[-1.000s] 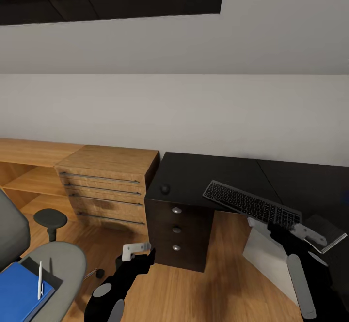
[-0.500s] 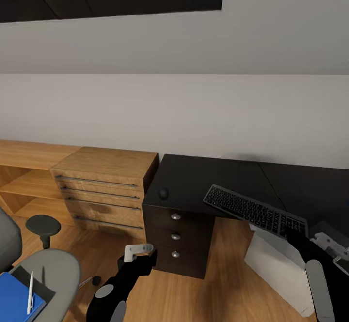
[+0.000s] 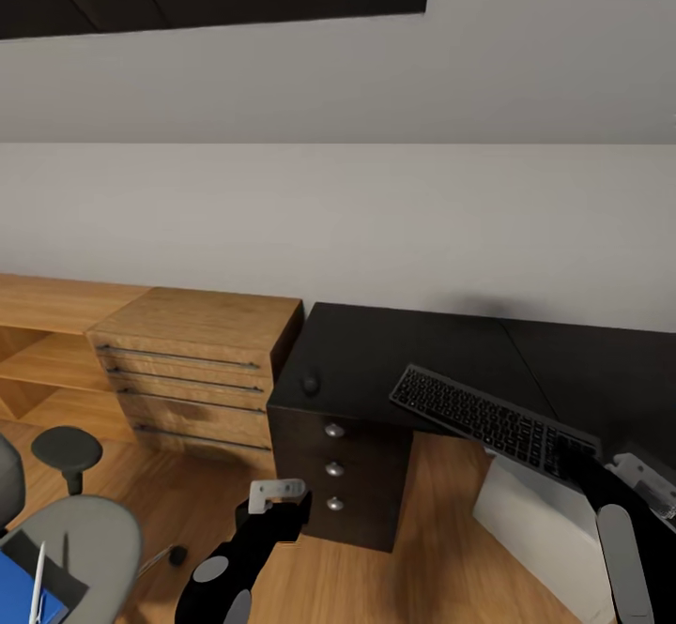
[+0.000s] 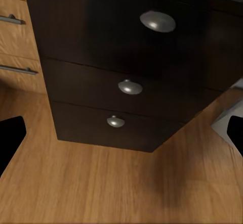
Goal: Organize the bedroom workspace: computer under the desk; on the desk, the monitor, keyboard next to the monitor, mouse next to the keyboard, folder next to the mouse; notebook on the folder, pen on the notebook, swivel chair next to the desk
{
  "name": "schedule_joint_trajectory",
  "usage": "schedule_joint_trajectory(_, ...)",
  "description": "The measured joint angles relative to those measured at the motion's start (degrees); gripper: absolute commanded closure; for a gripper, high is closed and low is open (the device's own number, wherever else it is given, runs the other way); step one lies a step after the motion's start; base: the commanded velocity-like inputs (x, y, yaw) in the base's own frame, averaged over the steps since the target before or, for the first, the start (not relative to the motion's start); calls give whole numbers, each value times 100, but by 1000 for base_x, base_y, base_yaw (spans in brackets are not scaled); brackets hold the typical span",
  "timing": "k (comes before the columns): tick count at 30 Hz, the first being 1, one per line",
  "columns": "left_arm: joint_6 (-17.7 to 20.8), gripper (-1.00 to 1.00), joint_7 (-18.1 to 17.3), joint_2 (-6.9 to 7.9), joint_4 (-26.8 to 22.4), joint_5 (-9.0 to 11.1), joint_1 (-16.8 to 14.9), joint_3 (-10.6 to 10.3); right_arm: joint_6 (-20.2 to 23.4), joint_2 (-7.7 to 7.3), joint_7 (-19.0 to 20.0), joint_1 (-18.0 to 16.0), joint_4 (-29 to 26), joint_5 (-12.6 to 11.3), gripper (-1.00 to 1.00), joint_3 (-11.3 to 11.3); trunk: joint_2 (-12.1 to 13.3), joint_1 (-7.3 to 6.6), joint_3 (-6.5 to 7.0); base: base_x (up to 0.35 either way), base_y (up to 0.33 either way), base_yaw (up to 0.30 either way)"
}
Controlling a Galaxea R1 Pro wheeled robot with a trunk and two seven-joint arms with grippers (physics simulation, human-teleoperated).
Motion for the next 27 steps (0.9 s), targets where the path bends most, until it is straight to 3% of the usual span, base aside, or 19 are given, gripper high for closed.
schedule_joint_trajectory(27, -1, -100, -8, -6, 36, -4, 0, -15, -20, -3, 2, 0, 1, 28, -100, -2, 0, 2, 0, 105, -20, 0)
